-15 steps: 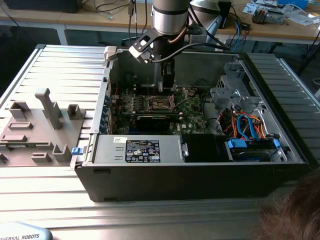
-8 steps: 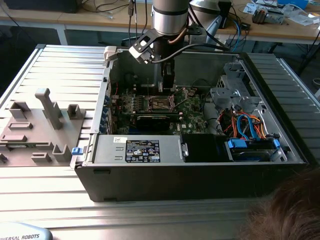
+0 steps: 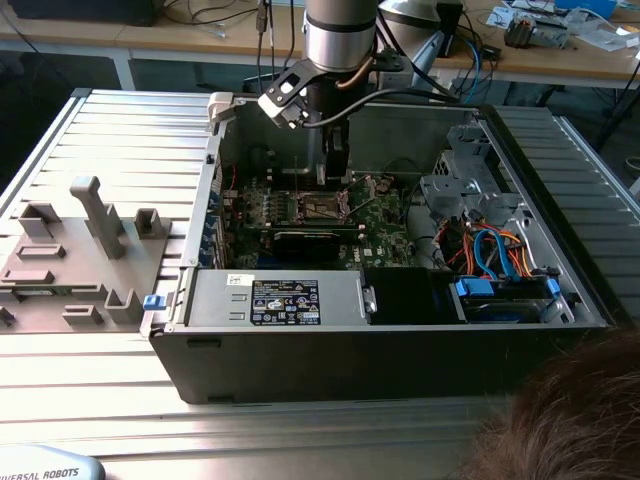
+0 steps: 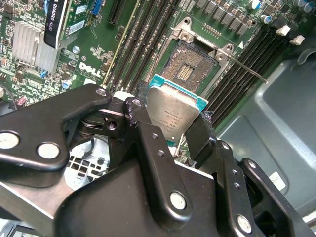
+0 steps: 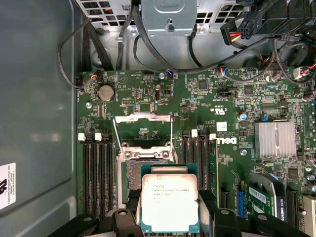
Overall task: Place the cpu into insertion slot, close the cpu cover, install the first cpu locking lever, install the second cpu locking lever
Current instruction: 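Place the cpu into insertion slot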
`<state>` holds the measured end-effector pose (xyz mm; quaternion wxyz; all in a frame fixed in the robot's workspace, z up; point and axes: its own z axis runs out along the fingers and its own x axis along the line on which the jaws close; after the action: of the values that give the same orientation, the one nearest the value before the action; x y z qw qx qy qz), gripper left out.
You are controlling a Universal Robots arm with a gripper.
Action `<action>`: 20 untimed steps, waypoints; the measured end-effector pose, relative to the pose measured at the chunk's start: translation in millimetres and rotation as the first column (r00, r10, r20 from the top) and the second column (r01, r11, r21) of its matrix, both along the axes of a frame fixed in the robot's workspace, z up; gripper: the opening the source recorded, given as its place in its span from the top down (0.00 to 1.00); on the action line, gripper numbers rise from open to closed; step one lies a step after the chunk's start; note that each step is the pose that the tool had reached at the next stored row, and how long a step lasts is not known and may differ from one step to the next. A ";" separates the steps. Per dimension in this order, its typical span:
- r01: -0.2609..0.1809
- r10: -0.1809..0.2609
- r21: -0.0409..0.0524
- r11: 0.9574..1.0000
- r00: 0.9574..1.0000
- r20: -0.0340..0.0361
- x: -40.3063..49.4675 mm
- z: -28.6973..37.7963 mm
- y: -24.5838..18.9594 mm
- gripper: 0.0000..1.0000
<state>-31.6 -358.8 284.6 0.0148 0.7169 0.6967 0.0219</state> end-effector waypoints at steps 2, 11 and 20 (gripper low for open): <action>0.000 0.000 0.000 1.000 1.000 0.000 0.0 -0.2 0.0 0.46; 0.000 0.000 0.000 1.000 1.000 0.000 0.0 -2.0 0.0 0.46; 0.000 0.000 0.000 1.000 1.000 0.000 0.0 -3.4 0.0 0.46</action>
<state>-31.6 -358.8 281.1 0.0148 0.7169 0.6967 0.0219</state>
